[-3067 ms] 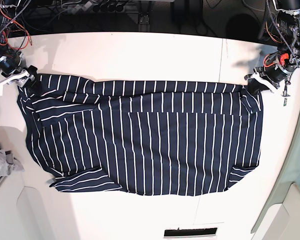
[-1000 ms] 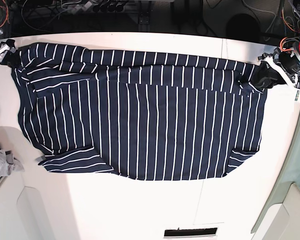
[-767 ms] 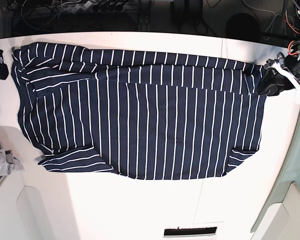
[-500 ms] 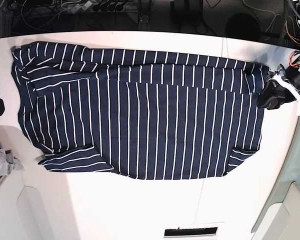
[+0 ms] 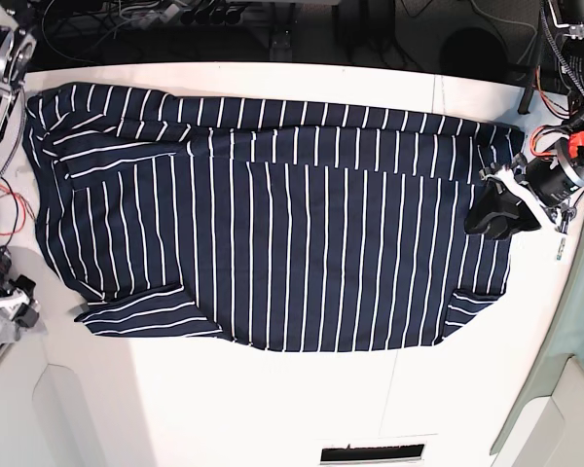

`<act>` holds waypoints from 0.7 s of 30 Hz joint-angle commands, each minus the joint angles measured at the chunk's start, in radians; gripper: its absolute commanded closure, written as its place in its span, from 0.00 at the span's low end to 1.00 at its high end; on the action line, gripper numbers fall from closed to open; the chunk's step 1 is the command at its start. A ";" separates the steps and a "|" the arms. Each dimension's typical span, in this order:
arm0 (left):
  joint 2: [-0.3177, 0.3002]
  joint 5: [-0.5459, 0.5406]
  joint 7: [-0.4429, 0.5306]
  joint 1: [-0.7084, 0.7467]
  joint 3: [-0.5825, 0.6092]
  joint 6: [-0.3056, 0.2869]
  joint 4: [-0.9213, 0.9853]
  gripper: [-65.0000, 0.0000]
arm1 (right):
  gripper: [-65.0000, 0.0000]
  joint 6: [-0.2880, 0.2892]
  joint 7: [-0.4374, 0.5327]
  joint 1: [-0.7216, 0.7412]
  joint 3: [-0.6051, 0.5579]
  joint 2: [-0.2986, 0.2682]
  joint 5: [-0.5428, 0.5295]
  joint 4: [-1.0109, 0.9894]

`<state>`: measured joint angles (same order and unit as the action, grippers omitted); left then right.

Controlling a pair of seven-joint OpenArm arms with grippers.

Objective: Layout the t-shirt on the table in an organized manner, then fold the t-shirt properly
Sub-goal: 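Release the shirt and move both grippers to the shirt's side edges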

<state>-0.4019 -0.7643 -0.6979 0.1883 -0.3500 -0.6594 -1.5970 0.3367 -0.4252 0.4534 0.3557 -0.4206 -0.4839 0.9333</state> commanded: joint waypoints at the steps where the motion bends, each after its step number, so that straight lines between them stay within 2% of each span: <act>1: -0.016 -0.016 0.018 -0.004 0.000 -0.006 -0.018 0.53 | 0.57 0.002 0.040 0.051 0.002 -0.007 0.004 -0.029; 7: -0.016 -0.016 0.005 -0.002 0.005 -0.006 -0.018 0.53 | 0.57 0.000 0.209 0.187 0.002 0.067 0.114 -0.326; 11: -0.016 -0.017 -0.029 -0.002 0.005 -0.006 -0.018 0.53 | 0.57 0.000 0.442 0.211 -0.007 0.108 0.045 -0.510; 14: -0.017 -0.016 -0.048 0.003 0.005 -0.006 -0.018 0.53 | 0.57 -0.001 0.546 0.208 -0.008 0.123 0.037 -0.563; 17: -0.016 -0.017 -0.045 0.026 0.005 -0.006 -0.018 0.53 | 0.57 -0.005 0.576 0.203 -0.008 0.124 0.058 -0.569; 19: -0.016 -0.017 -0.040 0.037 0.005 -0.006 -0.018 0.53 | 0.57 -0.049 0.575 0.203 -0.008 0.124 0.058 -0.569; 21: -0.016 -0.017 -0.040 0.043 0.005 -0.006 -0.018 0.53 | 0.57 -0.064 0.575 0.203 -0.008 0.124 0.058 -0.569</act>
<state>-0.4015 -0.7601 -0.7593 0.2401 -0.3397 -0.6594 -1.5970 0.2623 0.1276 0.6285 0.3473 -0.2836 -0.4217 0.3477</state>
